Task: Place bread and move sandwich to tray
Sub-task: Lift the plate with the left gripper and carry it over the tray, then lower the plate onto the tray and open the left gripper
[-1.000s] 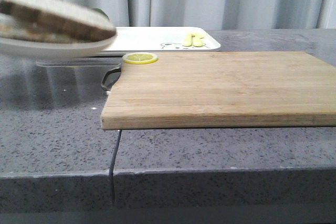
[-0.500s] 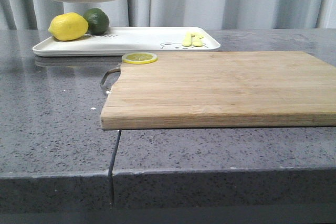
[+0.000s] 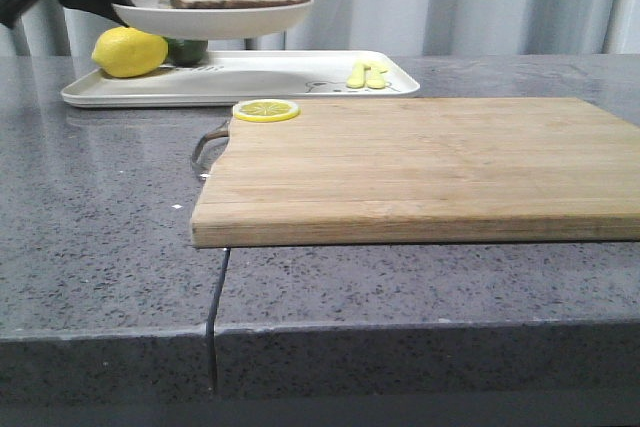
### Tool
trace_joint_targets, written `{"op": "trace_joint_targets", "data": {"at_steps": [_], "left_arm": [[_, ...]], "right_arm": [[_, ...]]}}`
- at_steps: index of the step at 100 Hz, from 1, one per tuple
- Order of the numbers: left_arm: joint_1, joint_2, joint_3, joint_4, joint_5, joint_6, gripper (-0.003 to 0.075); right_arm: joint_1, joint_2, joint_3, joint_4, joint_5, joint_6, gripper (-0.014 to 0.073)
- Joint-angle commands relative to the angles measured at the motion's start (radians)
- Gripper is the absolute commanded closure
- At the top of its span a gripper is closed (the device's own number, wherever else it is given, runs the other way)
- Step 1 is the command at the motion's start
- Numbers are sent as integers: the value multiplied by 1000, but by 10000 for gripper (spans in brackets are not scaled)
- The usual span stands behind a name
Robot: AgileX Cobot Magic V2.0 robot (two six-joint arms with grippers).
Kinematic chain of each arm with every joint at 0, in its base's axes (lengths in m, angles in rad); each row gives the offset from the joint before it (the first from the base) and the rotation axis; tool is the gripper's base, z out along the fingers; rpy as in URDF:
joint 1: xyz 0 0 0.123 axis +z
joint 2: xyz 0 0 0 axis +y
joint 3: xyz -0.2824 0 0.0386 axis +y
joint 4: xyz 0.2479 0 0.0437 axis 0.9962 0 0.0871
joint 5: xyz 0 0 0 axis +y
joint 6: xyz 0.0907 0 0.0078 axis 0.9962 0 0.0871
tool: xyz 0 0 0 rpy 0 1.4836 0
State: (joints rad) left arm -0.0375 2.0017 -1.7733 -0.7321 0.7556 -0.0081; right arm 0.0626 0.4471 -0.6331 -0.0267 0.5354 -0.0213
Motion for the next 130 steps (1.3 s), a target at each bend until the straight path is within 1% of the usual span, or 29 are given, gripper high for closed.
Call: {"op": "trace_joint_targets", "data": {"at_steps": [1,27,39,60,102,112,130], "left_arm": [[-23,-6,-110,-80,-27,8,739],[-54,135,-287,-80,-30,18,739],[-54,170,-325,-80,-39,18,739],[-54,198,-331,-78,-85,18,739],[-54,231,-331,-64,-81,18,739],[-54,231,-331,-33,-76,18,740],[-54,231,-331,-24,-69,18,739]], "right_arm": [[-4,6,-27,-12,-75,-5,1],[-4,6,-27,-12,-75,-5,1],[-4,6,-27,-12,-71,-5,1],[-4,6,-27,-12,-70,-5,1],[-4,6,-27,-12,-70,-5,1],[-4,6,-27,-12,-71,-5,1],[-4,6,-27,-12,-72,-5,1]]}}
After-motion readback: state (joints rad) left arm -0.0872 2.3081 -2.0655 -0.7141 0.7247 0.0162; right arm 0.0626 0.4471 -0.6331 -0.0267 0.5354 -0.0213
